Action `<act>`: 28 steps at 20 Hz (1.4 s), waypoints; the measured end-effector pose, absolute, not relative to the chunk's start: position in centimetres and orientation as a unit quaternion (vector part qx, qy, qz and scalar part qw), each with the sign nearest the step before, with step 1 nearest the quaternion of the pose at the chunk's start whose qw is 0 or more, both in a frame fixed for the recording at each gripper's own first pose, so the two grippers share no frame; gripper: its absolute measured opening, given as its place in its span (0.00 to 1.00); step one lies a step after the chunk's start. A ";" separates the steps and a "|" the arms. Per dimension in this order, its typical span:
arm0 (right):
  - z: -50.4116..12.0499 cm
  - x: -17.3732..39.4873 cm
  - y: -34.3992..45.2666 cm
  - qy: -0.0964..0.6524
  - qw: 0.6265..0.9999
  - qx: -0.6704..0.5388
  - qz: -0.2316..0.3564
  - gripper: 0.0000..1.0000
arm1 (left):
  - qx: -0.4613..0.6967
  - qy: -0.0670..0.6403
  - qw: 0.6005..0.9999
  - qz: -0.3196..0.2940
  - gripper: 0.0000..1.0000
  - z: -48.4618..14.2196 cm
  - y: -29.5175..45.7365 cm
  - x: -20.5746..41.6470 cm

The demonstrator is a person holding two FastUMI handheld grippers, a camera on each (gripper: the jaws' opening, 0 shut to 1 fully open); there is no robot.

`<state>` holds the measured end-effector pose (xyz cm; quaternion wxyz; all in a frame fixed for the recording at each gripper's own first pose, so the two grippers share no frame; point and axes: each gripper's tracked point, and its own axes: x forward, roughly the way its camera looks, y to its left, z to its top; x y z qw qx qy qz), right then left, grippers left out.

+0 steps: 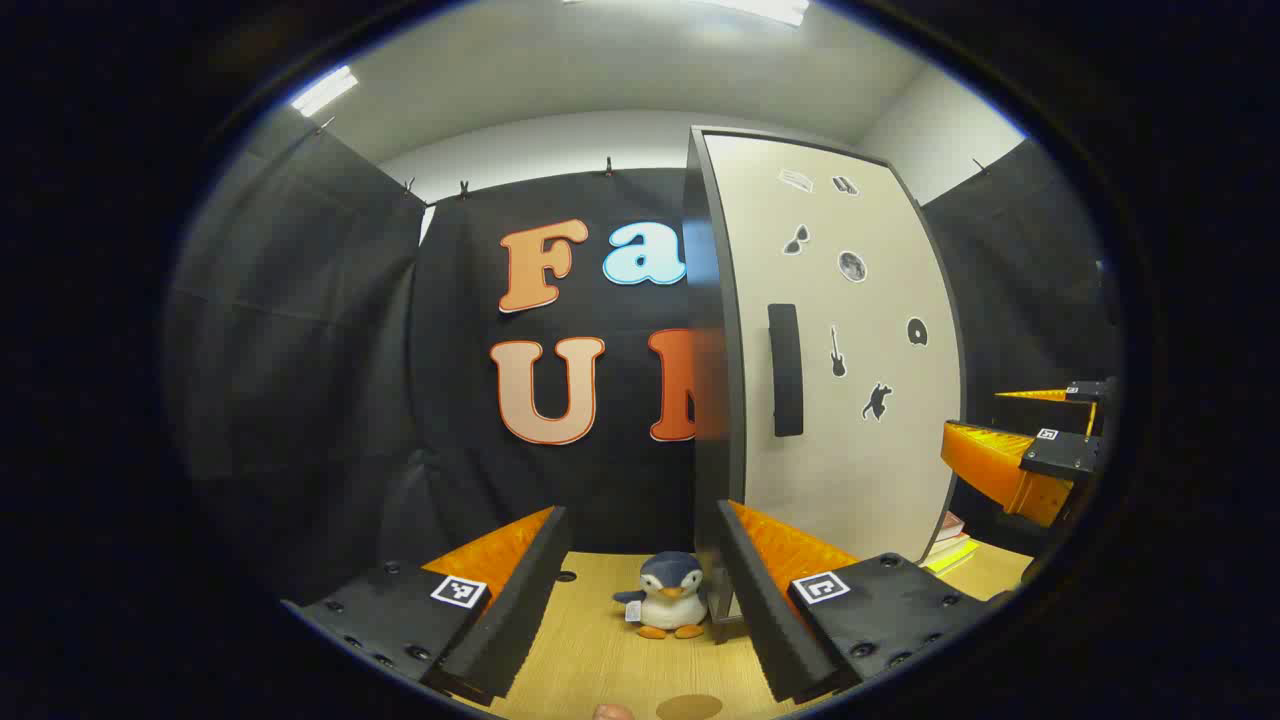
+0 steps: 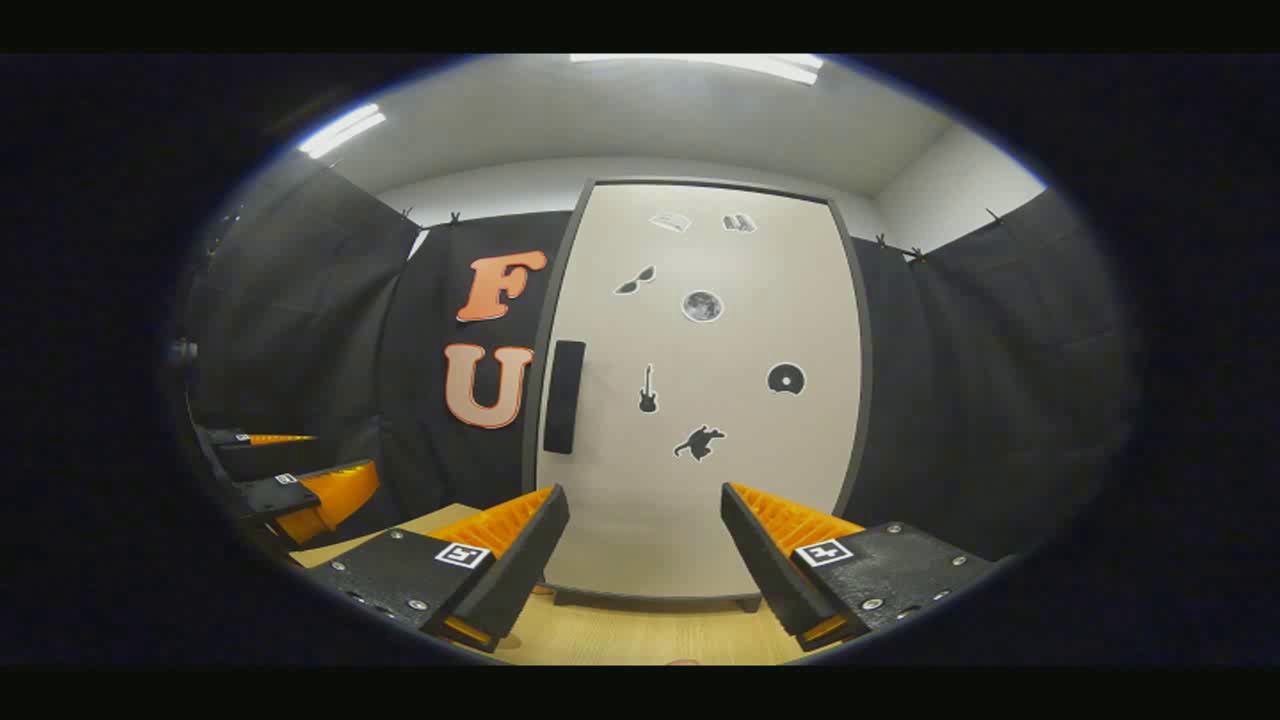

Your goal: Open the cabinet door with the right hand, grasp the bottle in the cabinet with the left hand and place it on the coaster, then close the cabinet door with the right hand.

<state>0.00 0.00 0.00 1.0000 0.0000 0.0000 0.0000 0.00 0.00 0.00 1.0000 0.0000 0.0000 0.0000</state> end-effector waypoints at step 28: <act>2.8 11.0 6.6 -0.014 0.998 0.049 0.037 0.95 | -0.008 0.010 1.000 0.024 0.96 -0.9 4.1 3.2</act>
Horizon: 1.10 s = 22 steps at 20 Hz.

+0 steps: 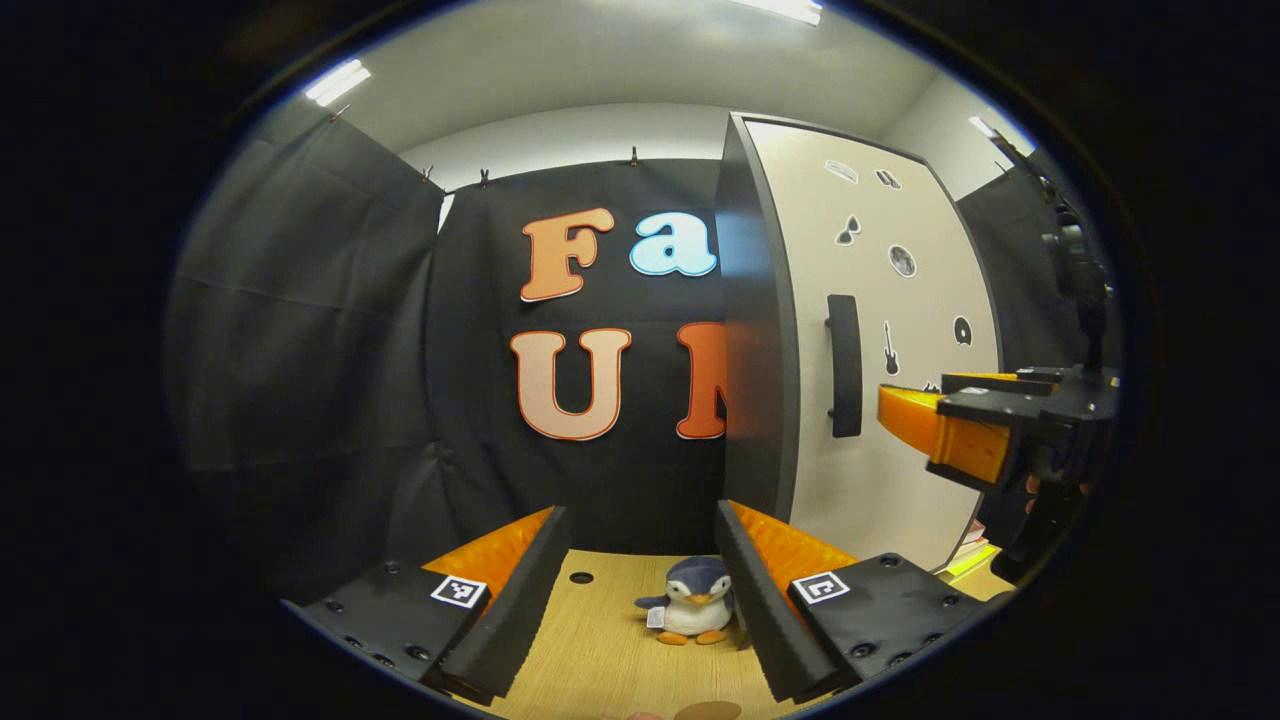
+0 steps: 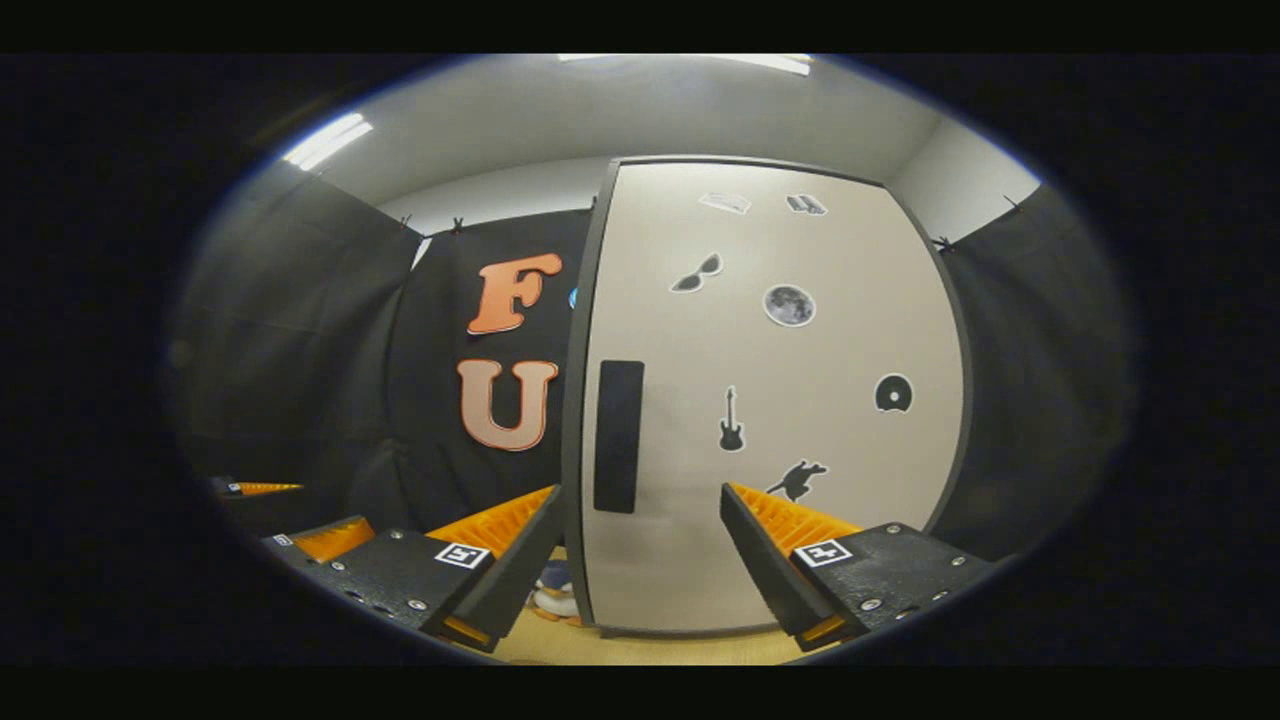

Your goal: Open the cabinet door with the right hand, grasp the bottle in the cabinet with the left hand and place it on the coaster, then close the cabinet door with the right hand.

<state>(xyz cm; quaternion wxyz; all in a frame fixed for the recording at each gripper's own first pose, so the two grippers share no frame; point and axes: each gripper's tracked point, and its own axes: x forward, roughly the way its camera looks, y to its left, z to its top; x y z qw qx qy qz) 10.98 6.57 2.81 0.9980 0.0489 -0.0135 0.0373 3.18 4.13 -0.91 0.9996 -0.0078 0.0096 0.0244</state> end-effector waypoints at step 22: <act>3.2 18.5 7.8 -0.005 0.996 0.081 -0.040 0.22 | -0.008 0.035 0.999 0.015 0.95 -4.5 7.7 6.6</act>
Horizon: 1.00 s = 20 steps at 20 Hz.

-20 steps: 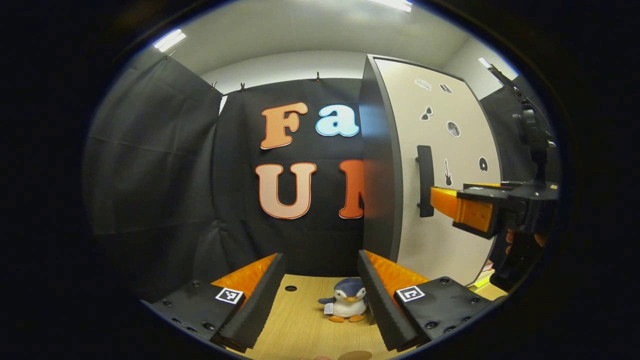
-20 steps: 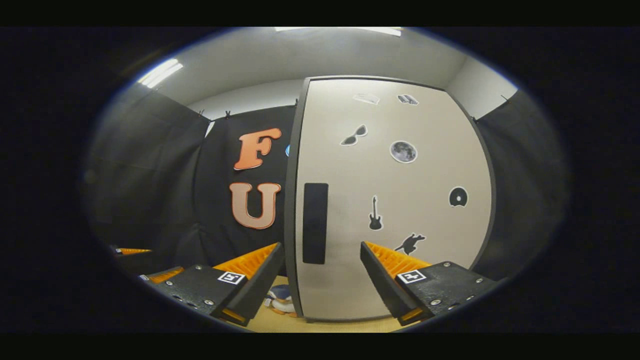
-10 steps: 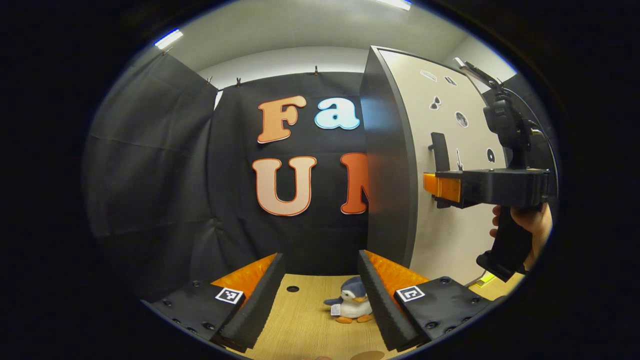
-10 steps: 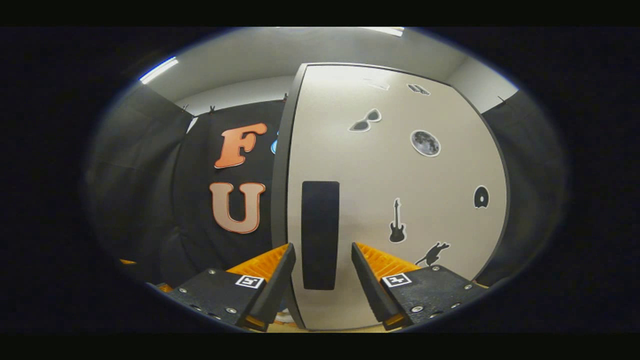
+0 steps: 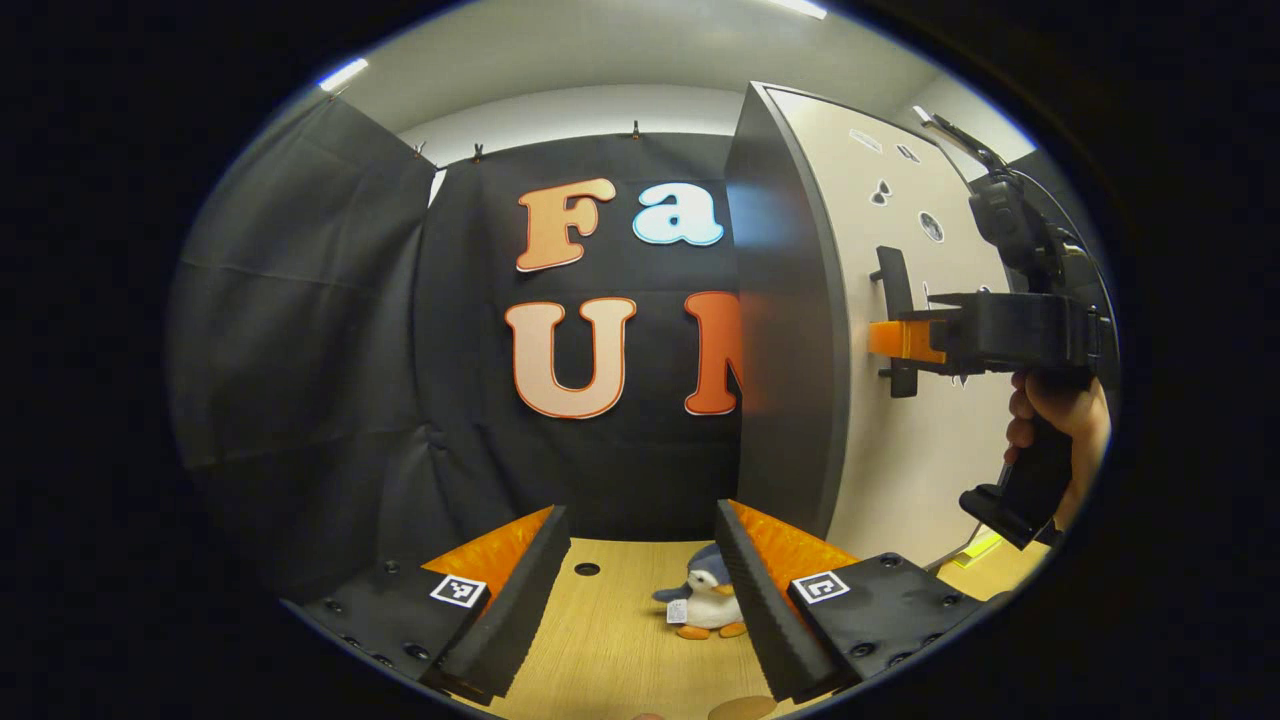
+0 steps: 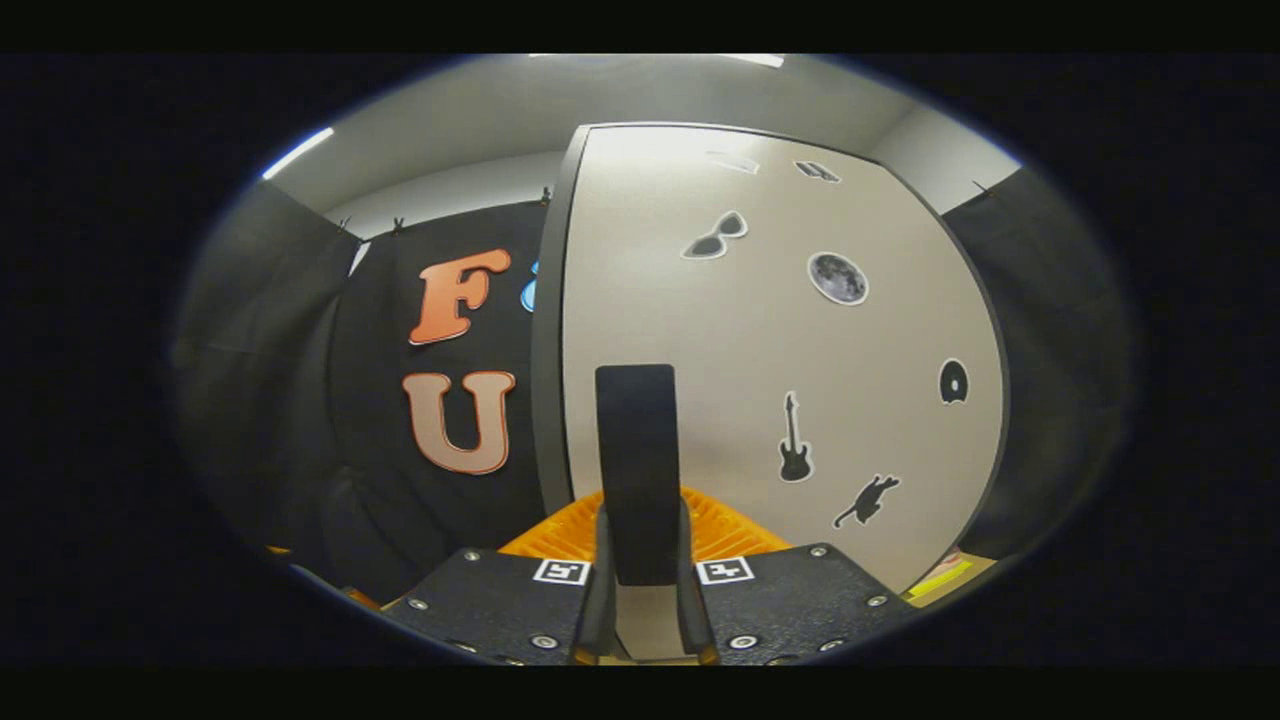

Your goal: Open the cabinet door with the right hand, grasp the bottle in the cabinet with the left hand and place it on the coaster, then close the cabinet door with the right hand.

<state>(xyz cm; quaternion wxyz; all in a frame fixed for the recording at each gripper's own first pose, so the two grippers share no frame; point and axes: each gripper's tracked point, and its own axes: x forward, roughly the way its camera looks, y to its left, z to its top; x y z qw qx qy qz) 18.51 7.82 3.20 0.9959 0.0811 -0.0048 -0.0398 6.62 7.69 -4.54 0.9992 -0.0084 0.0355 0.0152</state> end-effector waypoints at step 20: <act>3.6 1.2 1.5 -0.014 0.992 0.118 0.038 0.20 | -0.010 0.020 0.999 0.030 0.94 -1.6 1.7 1.5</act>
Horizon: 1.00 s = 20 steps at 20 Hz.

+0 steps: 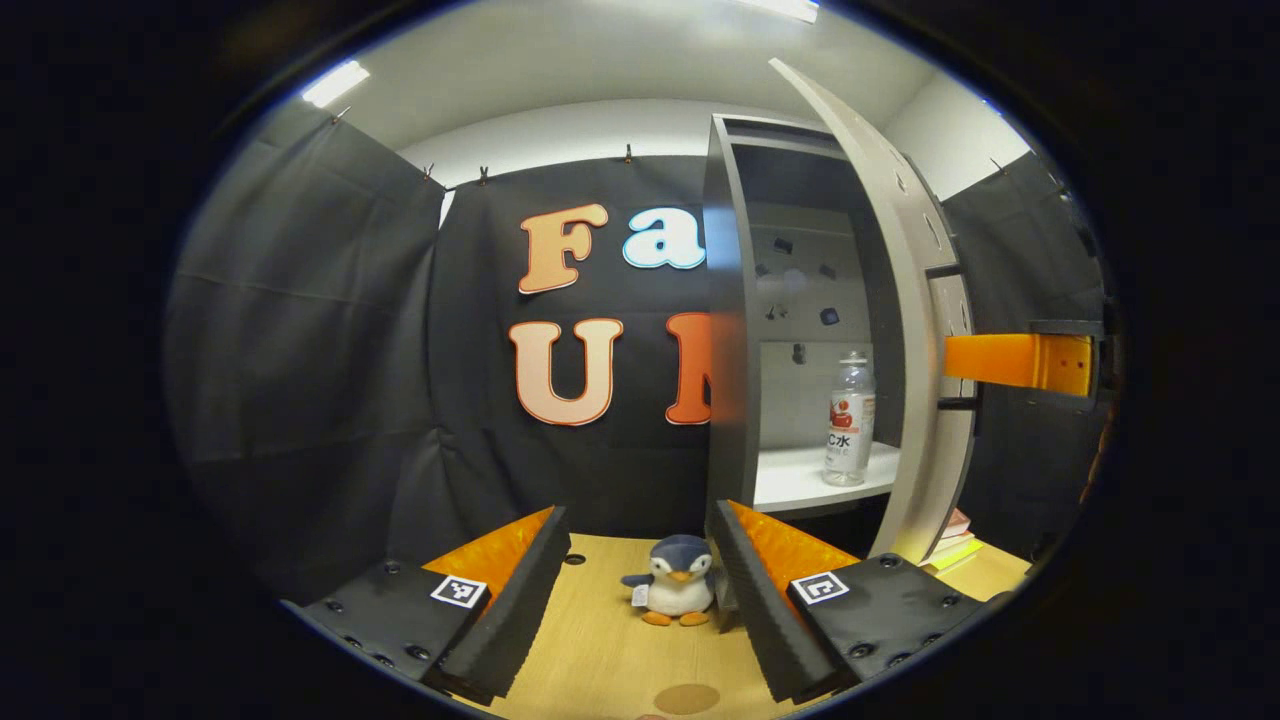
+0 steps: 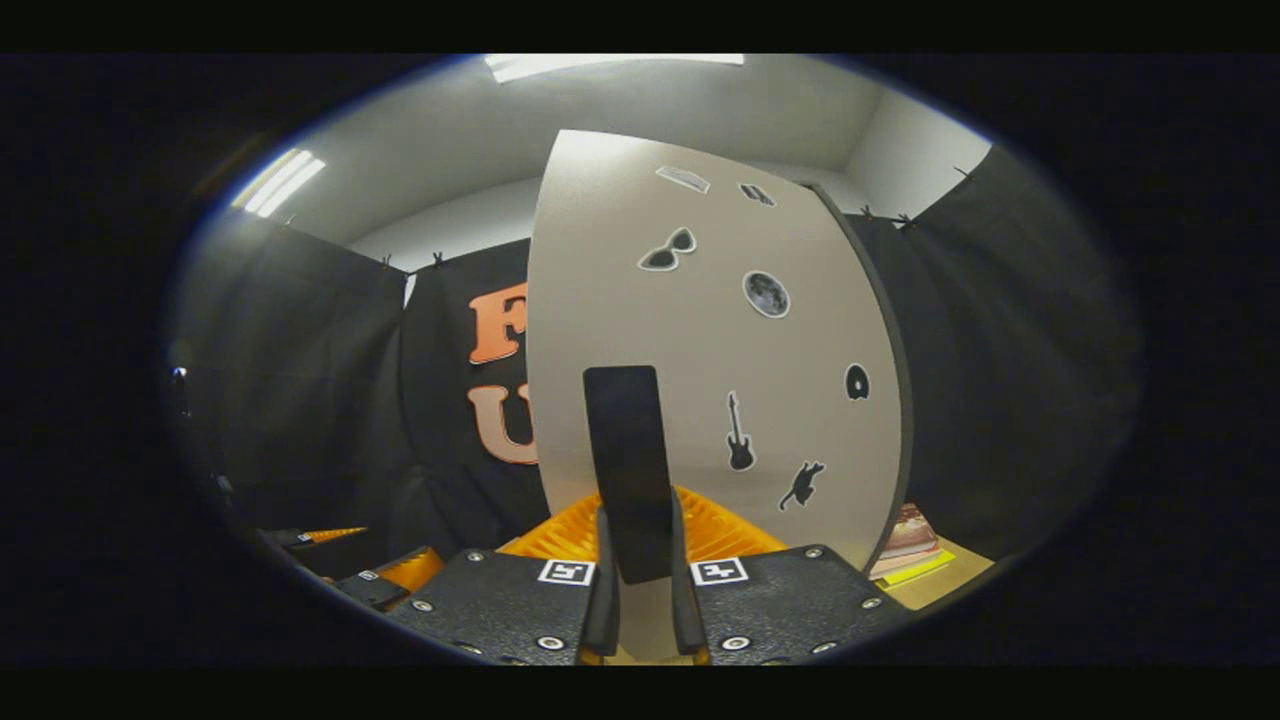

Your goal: Open the cabinet door with the right hand, grasp the bottle in the cabinet with the left hand and place it on the coaster, then close the cabinet door with the right hand.

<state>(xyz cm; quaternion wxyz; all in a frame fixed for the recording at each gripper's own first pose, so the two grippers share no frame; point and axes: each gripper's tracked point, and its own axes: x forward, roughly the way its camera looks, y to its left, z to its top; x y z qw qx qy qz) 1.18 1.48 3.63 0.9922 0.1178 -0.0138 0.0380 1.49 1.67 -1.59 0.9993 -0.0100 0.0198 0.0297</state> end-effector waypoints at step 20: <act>3.1 -9.0 -13.1 0.005 0.996 0.083 -0.044 0.10 | -0.009 0.003 1.000 -0.016 0.94 0.6 -7.5 -2.7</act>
